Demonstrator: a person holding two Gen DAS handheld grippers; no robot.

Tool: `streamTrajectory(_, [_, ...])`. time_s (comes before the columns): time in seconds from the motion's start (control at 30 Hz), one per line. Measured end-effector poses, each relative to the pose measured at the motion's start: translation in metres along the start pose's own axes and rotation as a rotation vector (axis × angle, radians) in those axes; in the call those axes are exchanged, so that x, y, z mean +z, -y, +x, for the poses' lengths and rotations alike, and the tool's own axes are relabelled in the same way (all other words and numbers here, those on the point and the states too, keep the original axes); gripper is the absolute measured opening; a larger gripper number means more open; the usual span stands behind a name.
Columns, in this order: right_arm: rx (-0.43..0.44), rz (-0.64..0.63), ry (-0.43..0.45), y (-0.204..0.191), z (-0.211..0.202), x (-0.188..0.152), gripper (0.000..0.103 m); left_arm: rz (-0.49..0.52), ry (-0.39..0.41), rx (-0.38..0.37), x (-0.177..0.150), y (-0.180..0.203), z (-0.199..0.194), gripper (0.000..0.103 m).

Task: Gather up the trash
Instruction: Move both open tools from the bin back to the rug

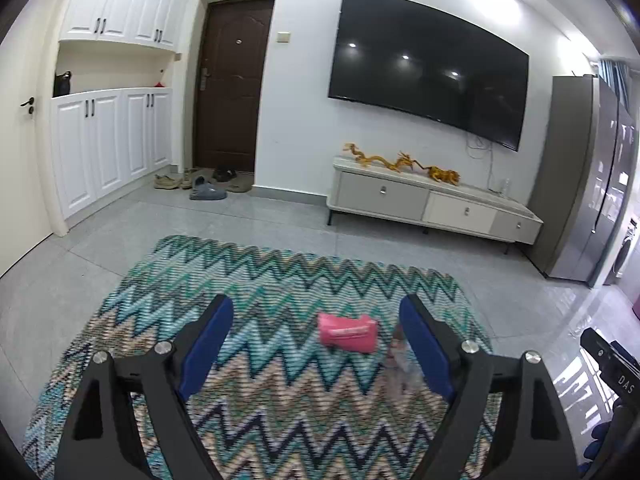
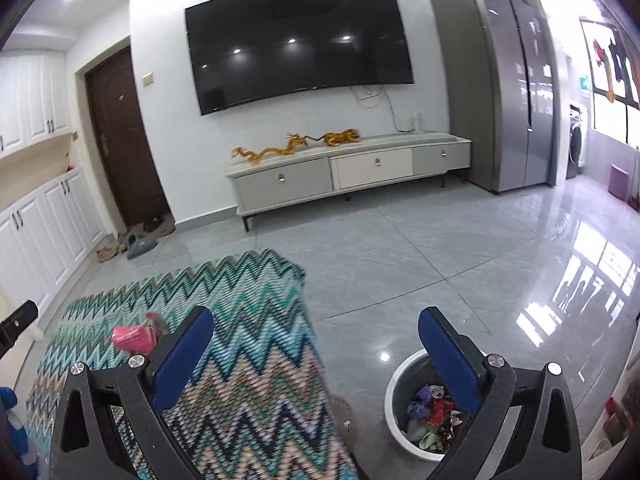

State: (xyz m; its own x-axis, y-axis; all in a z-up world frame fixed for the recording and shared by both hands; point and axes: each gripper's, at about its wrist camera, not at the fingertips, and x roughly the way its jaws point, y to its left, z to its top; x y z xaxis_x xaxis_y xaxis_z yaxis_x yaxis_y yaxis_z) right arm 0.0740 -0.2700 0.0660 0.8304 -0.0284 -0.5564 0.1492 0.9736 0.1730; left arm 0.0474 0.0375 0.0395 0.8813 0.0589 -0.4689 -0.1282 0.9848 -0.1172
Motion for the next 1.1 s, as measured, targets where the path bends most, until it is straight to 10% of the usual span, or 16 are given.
streamTrajectory(0.5, [0.056, -0.126, -0.1, -0.095, 0.03, -0.022, 0.103, -0.077, -0.001, 0.12, -0.006, -0.1, 0.004, 0.089])
streamTrajectory(1.1, [0.118, -0.126, -0.139, -0.13, 0.067, -0.039, 0.103, -0.029, -0.128, 0.031, -0.018, -0.117, 0.052, 0.089])
